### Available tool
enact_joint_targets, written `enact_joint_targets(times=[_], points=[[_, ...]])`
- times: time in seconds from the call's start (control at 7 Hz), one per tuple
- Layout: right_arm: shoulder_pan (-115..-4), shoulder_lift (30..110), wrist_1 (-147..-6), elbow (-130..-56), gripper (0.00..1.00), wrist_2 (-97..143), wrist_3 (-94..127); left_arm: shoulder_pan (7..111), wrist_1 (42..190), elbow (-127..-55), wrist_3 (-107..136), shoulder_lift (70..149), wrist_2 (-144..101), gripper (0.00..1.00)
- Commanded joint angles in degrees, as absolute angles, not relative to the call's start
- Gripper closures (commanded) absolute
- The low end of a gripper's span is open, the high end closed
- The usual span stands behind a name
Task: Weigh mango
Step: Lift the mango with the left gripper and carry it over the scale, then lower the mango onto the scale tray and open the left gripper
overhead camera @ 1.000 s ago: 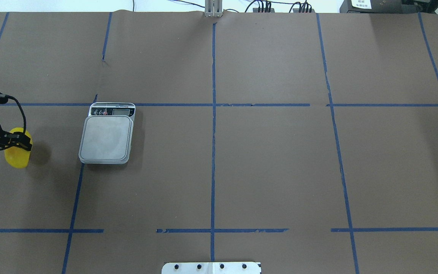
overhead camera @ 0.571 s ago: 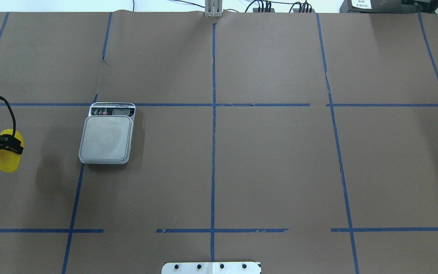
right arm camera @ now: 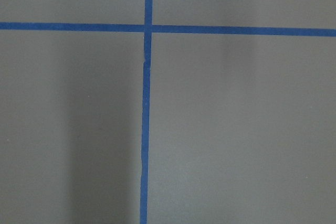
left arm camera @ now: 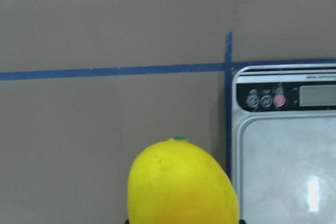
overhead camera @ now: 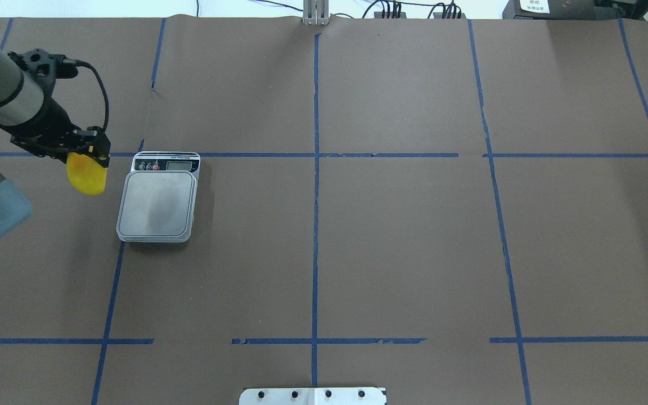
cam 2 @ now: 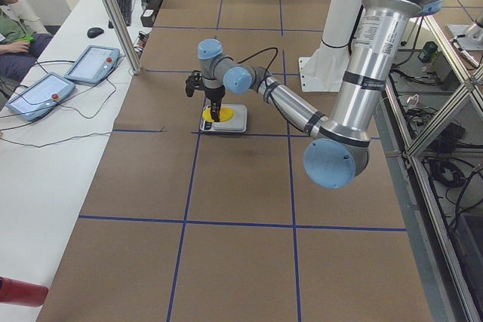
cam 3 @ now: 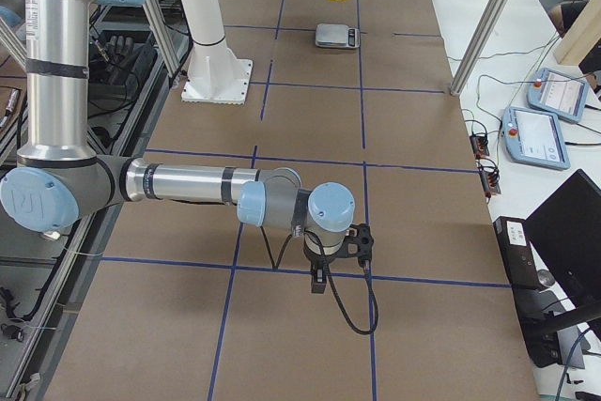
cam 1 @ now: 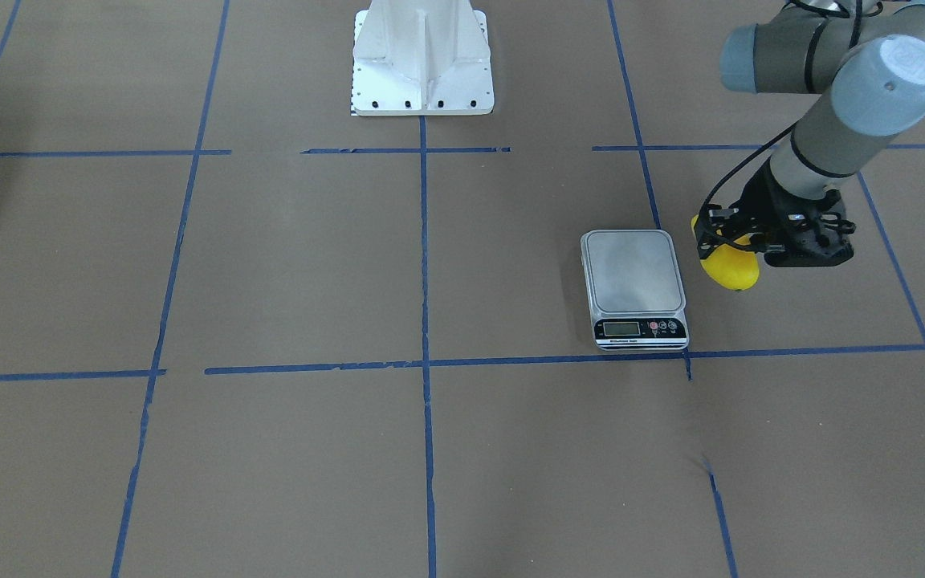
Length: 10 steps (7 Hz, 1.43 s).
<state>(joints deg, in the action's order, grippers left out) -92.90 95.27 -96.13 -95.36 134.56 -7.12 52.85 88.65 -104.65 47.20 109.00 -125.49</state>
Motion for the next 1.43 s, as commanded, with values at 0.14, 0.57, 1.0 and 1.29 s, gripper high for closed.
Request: enact_joint_targets(times=[0.14,0.57,1.0,1.29], points=[[-92.9,95.3,-96.1,-95.4,0.00,134.6,-7.1,46.7,92.9,-98.6,51.2,112.0,-125.3,1.00],[-92.9,95.3,-96.2,-95.4,0.00,134.6,-7.1,45.1,95.5,-97.5,52.1,112.0,-122.9,0.79],[-92.9,95.3,-96.2,-95.4,0.00,134.6,-7.1,47.2,96.8,-98.3,51.2,111.4,-122.5,0.00],[-92.9,95.3,-96.1,-95.4,0.00,134.6,-7.1,51.9,96.4,-101.2,50.5,111.2,-123.0,0.00]])
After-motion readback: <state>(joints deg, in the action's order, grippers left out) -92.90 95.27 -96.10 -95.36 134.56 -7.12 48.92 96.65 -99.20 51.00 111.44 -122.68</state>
